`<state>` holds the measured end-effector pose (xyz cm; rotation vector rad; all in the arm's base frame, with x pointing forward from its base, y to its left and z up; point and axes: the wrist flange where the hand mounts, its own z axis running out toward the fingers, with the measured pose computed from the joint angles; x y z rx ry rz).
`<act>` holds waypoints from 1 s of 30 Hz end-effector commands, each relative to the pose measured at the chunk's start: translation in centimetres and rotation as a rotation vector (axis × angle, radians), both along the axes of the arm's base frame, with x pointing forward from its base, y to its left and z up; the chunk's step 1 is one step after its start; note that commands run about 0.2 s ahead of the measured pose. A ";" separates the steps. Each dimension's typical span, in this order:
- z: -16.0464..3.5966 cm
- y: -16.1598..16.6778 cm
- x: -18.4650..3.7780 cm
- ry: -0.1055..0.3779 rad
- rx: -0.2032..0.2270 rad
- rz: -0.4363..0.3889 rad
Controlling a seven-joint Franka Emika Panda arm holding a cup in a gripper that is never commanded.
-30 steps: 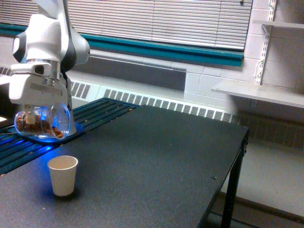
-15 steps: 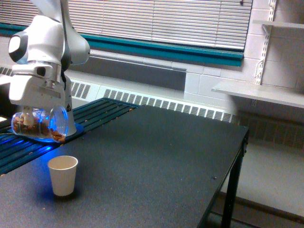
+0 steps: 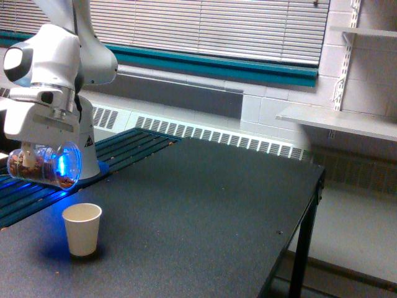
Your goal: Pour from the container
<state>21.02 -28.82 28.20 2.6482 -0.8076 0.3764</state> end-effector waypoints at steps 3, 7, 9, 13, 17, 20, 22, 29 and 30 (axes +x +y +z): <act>0.4 -0.2 0.8 -0.011 -0.011 -0.020; 0.5 -0.3 0.8 0.004 -0.022 -0.016; 0.5 -0.4 0.7 0.011 -0.027 -0.018; 0.4 -0.4 0.4 0.035 -0.035 -0.013; 0.4 -0.3 0.5 0.046 -0.040 -0.007; 0.4 -0.2 0.7 0.047 -0.040 -0.007; 0.4 -0.1 0.9 0.048 -0.040 -0.003; 0.4 0.1 1.3 0.067 -0.048 0.012; 0.4 0.1 1.3 0.069 -0.048 0.013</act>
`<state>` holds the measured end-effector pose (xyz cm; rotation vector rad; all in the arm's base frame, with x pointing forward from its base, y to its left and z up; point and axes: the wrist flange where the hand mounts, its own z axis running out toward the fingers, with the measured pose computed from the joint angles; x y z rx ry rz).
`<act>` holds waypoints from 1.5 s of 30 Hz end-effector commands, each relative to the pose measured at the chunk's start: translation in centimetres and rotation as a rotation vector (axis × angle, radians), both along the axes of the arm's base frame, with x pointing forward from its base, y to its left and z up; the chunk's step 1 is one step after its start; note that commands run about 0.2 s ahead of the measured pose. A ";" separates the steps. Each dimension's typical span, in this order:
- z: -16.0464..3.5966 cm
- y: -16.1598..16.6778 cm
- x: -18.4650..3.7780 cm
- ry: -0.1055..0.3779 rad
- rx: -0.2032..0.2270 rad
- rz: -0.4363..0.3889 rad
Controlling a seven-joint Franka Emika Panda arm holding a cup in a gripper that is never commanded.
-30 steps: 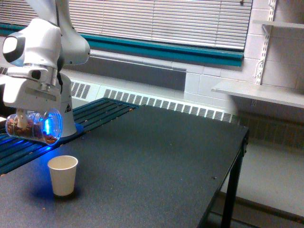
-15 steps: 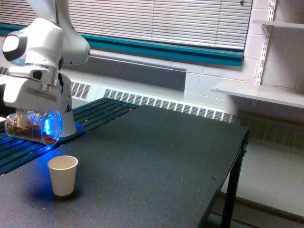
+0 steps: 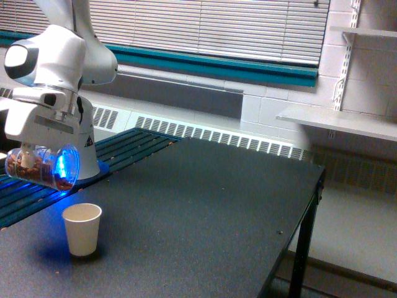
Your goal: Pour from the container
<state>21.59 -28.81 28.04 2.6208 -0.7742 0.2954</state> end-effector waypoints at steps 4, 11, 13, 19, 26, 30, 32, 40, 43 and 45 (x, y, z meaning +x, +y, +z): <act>0.6 0.2 0.9 0.018 -0.028 0.020; 0.5 0.5 1.2 0.042 -0.040 0.029; 0.5 0.6 1.4 0.049 -0.042 0.034; 0.5 0.9 2.1 0.060 -0.049 0.044; 0.5 1.1 2.4 0.074 -0.058 0.055; 0.4 1.1 2.5 0.078 -0.064 0.058; 0.4 1.2 2.5 0.082 -0.067 0.061; 0.1 1.2 1.9 0.101 -0.073 0.068; -0.1 1.2 1.7 0.108 -0.075 0.070; -0.1 1.2 1.6 0.112 -0.077 0.070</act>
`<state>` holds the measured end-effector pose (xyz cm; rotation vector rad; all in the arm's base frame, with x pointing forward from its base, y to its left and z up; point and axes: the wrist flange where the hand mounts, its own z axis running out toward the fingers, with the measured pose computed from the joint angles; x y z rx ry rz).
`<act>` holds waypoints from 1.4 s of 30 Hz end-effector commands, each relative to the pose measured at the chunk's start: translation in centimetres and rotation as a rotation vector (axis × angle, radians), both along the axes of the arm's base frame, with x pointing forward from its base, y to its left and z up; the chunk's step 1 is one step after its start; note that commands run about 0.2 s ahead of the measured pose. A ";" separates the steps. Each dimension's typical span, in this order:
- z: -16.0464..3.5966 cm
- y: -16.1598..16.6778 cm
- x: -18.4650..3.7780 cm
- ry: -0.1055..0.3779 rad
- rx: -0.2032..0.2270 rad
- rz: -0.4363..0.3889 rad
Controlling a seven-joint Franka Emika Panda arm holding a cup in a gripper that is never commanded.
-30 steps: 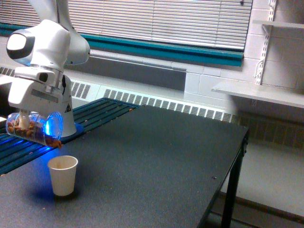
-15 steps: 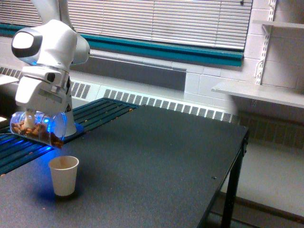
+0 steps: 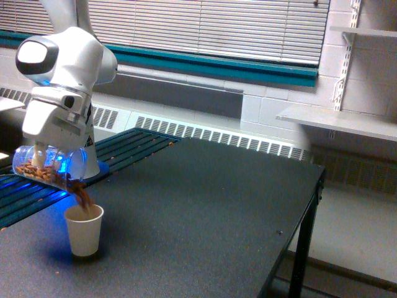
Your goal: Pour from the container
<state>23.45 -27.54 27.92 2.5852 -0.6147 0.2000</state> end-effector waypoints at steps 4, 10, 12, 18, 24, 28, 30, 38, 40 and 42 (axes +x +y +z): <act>0.0 -0.1 -0.3 0.008 -0.015 -0.012; 0.1 -0.2 -0.2 0.026 -0.025 -0.004; 0.2 -0.2 -0.1 0.032 -0.030 -0.002; 0.2 0.0 0.2 0.051 -0.032 0.011; 0.3 0.2 0.5 0.073 -0.033 0.027; 0.4 0.2 0.7 0.097 -0.038 0.040; 0.4 0.2 0.7 0.105 -0.040 0.044; 0.8 0.1 0.7 0.133 -0.058 0.049; 0.9 0.0 0.7 0.145 -0.067 0.047; 1.2 -0.2 0.7 0.154 -0.080 0.044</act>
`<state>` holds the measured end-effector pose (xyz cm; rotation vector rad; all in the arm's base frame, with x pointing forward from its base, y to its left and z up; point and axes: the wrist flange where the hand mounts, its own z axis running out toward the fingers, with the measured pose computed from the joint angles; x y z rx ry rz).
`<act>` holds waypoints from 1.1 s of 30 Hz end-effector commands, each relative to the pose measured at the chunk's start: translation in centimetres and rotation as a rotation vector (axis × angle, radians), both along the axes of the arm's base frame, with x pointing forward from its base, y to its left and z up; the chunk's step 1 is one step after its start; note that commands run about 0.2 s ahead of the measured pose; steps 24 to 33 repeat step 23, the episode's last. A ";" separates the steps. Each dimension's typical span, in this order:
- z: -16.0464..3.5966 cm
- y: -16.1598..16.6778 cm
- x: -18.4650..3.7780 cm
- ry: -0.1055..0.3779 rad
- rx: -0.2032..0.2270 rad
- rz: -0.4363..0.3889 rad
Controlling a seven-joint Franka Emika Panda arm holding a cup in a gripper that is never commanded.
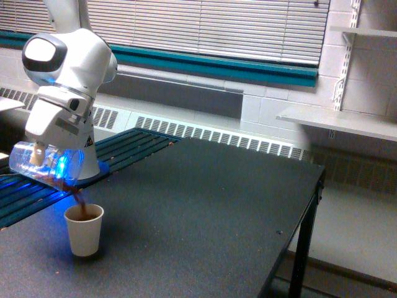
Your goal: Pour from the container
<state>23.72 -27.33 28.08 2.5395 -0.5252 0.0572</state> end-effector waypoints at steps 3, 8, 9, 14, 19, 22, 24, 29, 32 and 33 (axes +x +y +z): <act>1.1 -0.5 0.2 0.036 -0.040 0.009; 1.1 -0.2 0.0 0.040 -0.033 0.004; 1.1 -0.2 -0.1 0.040 -0.030 0.003; 1.0 0.1 -0.1 0.037 -0.017 0.000; 1.0 0.4 -0.1 0.020 0.002 -0.011; 1.0 0.6 0.1 0.007 0.013 -0.008; 1.0 0.6 0.1 0.006 0.013 -0.008; 1.0 0.6 0.1 0.006 0.013 -0.008; 1.0 0.6 0.1 0.006 0.013 -0.008; 1.0 0.6 0.1 0.006 0.013 -0.008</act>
